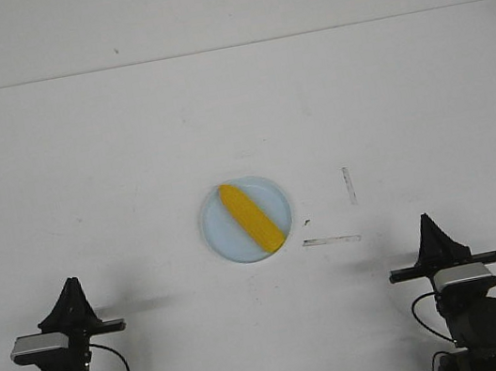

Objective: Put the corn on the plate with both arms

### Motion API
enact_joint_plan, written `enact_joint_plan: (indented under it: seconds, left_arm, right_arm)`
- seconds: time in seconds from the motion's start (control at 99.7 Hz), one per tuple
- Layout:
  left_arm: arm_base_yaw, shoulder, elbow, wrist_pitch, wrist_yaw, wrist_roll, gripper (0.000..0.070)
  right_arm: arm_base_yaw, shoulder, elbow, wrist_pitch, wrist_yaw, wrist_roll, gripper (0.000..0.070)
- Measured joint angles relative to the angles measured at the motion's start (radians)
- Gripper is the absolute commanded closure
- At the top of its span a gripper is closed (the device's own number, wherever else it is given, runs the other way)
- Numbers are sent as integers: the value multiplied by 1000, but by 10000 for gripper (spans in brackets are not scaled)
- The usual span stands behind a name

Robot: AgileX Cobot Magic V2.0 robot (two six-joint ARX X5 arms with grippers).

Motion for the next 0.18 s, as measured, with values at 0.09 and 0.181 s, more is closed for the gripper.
enact_joint_plan:
  seconds: [0.09,0.181]
  left_arm:
    - [0,0,0,0,0,0,699]
    - [0,0,0,0,0,0,699]
  right_arm:
    - [0,0,0,0,0,0,698]
    - [0,0,0,0,0,0,698]
